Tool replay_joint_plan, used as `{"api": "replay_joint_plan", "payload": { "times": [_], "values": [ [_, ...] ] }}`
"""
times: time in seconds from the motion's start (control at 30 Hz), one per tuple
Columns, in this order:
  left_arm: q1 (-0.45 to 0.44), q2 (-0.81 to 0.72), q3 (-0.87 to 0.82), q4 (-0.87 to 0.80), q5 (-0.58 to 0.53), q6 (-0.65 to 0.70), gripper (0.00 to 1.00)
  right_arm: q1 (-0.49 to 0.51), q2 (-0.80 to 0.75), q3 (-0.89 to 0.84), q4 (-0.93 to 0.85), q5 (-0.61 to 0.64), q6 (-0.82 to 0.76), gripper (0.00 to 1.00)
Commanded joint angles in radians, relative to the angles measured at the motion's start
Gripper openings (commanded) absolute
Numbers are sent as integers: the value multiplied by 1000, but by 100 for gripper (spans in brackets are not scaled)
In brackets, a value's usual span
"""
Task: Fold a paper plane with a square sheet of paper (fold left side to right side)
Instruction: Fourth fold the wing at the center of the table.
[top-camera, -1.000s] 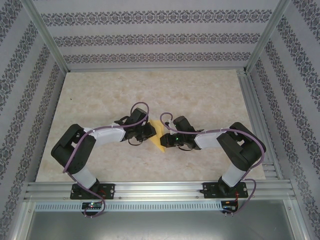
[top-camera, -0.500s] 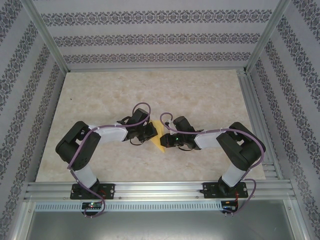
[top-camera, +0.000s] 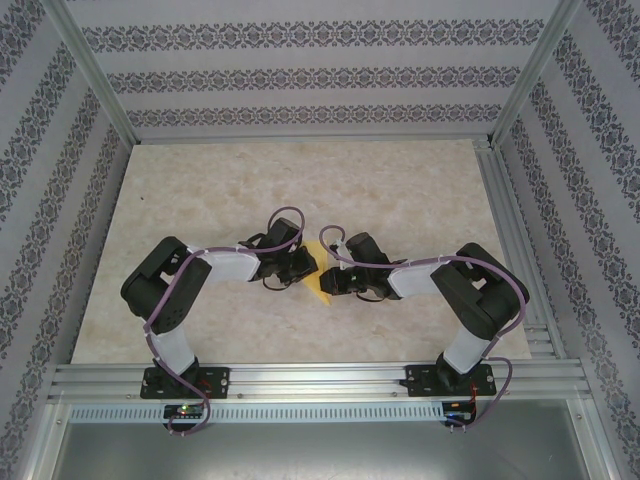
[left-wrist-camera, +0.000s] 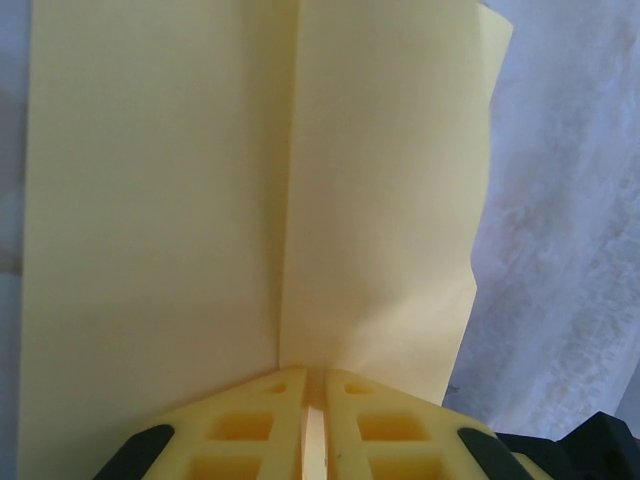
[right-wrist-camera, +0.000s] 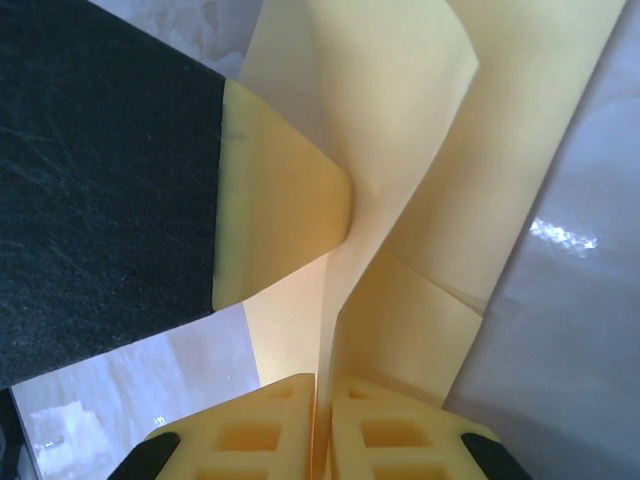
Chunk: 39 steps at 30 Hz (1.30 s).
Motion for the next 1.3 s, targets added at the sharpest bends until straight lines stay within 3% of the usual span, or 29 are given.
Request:
{"api": "replay_joint_plan", "payload": {
  "times": [0.0, 0.23, 0.47, 0.67, 1.27],
  "values": [
    [6, 16, 26, 5, -4, -7, 15, -6, 14, 3, 11, -5, -2, 15],
    [7, 16, 18, 0, -8, -8, 15, -20, -55, 8, -51, 16, -10, 24],
    [5, 11, 19, -6, -11, -5, 15, -98, -178, -1, -125, -12, -15, 37],
    [2, 10, 20, -6, -12, -5, 15, -116, -136, 107, -244, -52, 1, 37],
    [-4, 10, 28, -16, -14, 1, 15, -122, 41, 161, -90, -83, 159, 30]
  ]
}}
